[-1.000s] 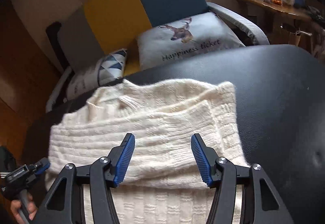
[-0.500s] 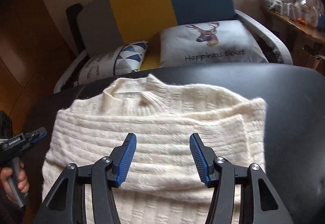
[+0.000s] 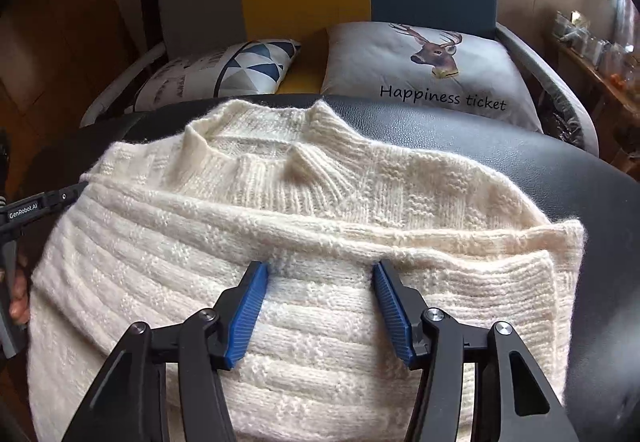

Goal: Fold clothes

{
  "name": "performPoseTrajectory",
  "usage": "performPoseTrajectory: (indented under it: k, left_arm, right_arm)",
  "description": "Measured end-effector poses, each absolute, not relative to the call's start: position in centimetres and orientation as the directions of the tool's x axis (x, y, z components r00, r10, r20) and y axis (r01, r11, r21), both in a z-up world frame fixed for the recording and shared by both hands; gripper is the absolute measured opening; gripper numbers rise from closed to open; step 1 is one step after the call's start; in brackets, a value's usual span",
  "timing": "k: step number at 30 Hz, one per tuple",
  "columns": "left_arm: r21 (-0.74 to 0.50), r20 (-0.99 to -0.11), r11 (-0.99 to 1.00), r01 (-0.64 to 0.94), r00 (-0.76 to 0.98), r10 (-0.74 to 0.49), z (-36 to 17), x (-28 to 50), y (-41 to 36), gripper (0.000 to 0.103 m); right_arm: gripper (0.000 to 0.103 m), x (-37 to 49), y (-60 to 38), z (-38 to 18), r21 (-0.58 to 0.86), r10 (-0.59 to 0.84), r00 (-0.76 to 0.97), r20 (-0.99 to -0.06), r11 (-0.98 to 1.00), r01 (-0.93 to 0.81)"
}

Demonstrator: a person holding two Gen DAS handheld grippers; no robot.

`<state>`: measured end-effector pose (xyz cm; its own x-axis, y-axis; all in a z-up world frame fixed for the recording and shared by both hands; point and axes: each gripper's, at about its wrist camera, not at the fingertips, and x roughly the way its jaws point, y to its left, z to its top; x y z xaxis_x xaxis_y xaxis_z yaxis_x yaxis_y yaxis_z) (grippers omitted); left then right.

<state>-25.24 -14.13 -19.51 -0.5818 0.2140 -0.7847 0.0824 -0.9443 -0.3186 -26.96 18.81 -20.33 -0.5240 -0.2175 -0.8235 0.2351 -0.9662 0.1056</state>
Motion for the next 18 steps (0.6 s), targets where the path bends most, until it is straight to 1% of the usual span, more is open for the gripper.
performPoseTrajectory:
  k: [5,7,9,12,18]
  left_arm:
    - [-0.374,-0.786,-0.916,0.145,-0.574,0.230,-18.5,-24.1,-15.5,0.016]
    - [-0.390,-0.777,-0.909,0.143,-0.582,0.242,-17.8,-22.5,-15.6,0.016]
    - [-0.408,-0.768,-0.903,0.135,-0.585,0.259,-17.4,-20.2,-15.7,0.017]
    - [-0.441,-0.763,-0.889,0.120,-0.572,0.301,-17.8,-15.9,-15.8,0.017]
    - [-0.507,-0.747,-0.857,0.091,-0.544,0.383,-18.6,-7.3,-15.9,0.017]
  right_arm:
    - [0.057,-27.1,18.8,-20.1,0.112,-0.218,-0.523,-0.824,-0.967,0.227]
    - [0.058,-27.3,18.9,-19.8,0.131,-0.231,-0.512,-0.827,-0.966,0.223]
    - [0.058,-27.1,19.5,-19.1,0.184,-0.265,-0.499,-0.825,-0.961,0.206]
    - [0.060,-24.8,21.6,-17.6,0.295,-0.338,-0.510,-0.791,-0.941,0.166]
    - [0.061,-15.4,28.1,-16.3,0.478,-0.465,-0.509,-0.724,-0.871,0.115]
